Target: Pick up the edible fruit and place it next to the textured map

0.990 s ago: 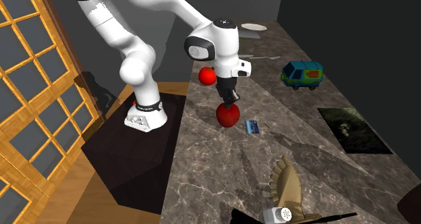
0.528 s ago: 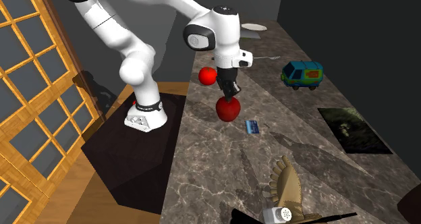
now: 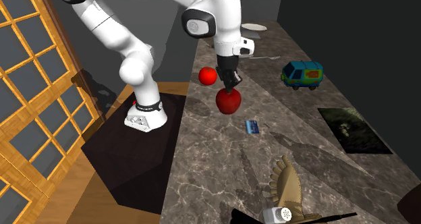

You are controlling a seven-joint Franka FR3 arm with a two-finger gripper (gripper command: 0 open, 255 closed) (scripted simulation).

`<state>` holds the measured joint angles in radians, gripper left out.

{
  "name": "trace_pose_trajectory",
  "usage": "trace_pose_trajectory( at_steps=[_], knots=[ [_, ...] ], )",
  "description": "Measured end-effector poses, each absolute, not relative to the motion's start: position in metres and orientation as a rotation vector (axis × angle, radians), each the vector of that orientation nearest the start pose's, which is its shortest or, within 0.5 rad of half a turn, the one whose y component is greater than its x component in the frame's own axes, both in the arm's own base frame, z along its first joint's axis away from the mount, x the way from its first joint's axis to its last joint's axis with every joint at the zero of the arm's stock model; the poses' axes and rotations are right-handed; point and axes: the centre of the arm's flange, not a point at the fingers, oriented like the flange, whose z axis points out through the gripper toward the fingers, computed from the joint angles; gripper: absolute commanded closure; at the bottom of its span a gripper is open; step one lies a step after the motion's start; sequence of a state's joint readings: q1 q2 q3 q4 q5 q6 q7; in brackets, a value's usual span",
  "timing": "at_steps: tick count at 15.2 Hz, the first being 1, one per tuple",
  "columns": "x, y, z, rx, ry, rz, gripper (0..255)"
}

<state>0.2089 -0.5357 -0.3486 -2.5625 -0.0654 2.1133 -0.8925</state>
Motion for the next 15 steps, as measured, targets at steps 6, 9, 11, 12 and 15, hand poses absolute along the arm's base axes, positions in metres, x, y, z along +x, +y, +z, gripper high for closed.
trace_pose_trajectory(
  at_steps=[6,9,11,12,15],
  knots=[
    [0.389,-0.060,0.472,-2.805,-1.228,-0.170,255],
    [0.388,-0.061,0.488,-2.805,-1.228,-0.170,255],
    [0.387,-0.060,0.499,-2.805,-1.228,-0.170,255],
    [0.387,-0.060,0.504,-2.805,-1.228,-0.170,255],
    [0.388,-0.060,0.518,-2.805,-1.228,-0.170,255]
  ],
)
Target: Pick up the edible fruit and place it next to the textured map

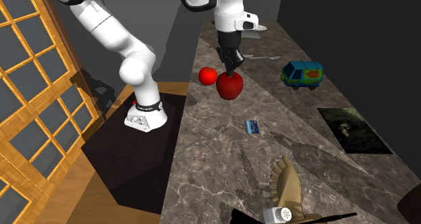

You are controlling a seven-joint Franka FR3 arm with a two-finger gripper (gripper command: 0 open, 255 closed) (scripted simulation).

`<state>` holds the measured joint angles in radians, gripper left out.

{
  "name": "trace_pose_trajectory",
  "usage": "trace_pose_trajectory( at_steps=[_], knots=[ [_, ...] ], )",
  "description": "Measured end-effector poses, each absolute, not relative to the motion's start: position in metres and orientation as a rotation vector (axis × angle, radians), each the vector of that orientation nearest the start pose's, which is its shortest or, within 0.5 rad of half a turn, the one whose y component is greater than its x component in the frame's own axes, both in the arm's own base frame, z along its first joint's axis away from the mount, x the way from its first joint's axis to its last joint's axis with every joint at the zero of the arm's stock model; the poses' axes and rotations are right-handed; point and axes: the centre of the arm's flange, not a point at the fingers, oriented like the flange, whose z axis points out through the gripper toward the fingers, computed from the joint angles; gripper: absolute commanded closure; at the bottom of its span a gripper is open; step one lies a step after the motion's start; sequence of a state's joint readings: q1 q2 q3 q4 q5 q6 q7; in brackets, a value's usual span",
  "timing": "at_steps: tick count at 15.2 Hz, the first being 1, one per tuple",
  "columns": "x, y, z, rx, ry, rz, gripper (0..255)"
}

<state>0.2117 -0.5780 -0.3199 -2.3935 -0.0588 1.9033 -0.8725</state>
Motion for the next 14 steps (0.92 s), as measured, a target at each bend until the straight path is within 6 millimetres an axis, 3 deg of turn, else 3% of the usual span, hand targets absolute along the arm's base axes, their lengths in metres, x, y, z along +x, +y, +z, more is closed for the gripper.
trace_pose_trajectory(
  at_steps=[2,4,14],
  knots=[
    [0.388,-0.060,0.526,-2.805,-1.228,-0.170,255],
    [0.404,-0.058,0.527,-2.805,-1.228,-0.170,255],
    [0.527,-0.058,0.497,-2.805,-1.227,-0.168,255]
  ],
)
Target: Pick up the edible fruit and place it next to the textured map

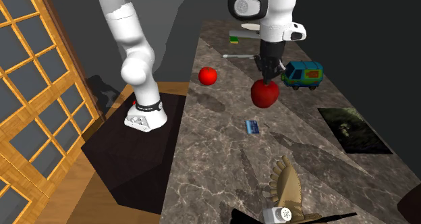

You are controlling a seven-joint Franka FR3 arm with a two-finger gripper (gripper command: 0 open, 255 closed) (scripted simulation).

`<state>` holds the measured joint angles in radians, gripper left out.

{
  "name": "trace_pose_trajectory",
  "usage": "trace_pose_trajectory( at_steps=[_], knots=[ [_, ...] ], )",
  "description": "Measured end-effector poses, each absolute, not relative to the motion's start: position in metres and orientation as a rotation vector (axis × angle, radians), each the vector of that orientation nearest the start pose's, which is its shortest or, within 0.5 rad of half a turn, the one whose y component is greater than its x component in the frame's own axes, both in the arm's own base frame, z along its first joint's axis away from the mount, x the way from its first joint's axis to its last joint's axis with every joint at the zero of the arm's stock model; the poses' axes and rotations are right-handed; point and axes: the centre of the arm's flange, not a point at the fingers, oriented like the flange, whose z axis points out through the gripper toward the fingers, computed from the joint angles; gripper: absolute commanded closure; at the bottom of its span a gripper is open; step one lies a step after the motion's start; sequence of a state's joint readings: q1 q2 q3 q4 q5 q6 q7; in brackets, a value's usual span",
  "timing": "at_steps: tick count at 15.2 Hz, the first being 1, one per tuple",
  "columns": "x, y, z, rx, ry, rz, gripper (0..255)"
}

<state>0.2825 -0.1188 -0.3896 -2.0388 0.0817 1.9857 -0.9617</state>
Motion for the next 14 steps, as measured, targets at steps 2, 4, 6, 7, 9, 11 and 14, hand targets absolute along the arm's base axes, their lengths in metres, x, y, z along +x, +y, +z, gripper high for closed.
trace_pose_trajectory(
  at_steps=[2,4,6,7,9,11,14],
  knots=[
    [0.552,-0.055,0.488,-2.805,-1.227,-0.169,255],
    [0.579,-0.055,0.482,-2.806,-1.227,-0.169,255],
    [0.604,-0.053,0.478,-2.806,-1.227,-0.168,255],
    [0.616,-0.054,0.475,-2.806,-1.227,-0.169,255],
    [0.642,-0.054,0.467,-2.807,-1.227,-0.169,255],
    [0.671,-0.054,0.458,-2.806,-1.227,-0.169,255],
    [0.705,-0.049,0.454,-2.807,-1.227,-0.168,255]
  ],
)
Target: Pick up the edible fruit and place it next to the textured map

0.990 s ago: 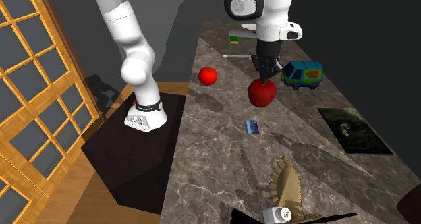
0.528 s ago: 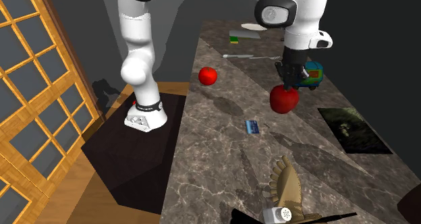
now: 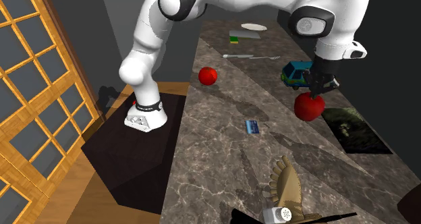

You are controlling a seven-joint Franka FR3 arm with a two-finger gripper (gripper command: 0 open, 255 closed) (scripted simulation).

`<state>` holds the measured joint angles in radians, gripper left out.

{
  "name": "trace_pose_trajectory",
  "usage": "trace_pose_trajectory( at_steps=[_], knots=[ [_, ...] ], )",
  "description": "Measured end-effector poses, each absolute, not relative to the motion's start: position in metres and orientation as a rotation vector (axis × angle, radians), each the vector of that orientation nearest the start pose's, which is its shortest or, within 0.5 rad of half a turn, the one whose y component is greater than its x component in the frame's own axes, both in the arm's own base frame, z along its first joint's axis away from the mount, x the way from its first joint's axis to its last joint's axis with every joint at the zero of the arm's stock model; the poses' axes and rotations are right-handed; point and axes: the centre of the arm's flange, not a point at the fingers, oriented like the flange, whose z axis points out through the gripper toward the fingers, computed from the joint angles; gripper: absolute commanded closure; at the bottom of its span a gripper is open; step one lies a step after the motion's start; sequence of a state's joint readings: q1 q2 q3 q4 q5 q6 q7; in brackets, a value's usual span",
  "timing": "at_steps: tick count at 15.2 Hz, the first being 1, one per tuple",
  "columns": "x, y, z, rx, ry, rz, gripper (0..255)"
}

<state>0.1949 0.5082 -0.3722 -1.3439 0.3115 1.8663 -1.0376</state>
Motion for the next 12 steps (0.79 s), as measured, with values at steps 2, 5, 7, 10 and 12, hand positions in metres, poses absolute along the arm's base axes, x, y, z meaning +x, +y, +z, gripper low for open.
trace_pose_trajectory(
  at_steps=[2,5,7,10,12],
  knots=[
    [0.732,-0.049,0.446,-2.808,-1.226,-0.169,255],
    [0.753,-0.053,0.432,-2.806,-1.227,-0.168,255],
    [0.757,-0.051,0.422,-2.805,-1.228,-0.168,255],
    [0.756,-0.050,0.405,-2.805,-1.228,-0.168,255],
    [0.756,-0.050,0.394,-2.805,-1.228,-0.169,255]
  ],
)
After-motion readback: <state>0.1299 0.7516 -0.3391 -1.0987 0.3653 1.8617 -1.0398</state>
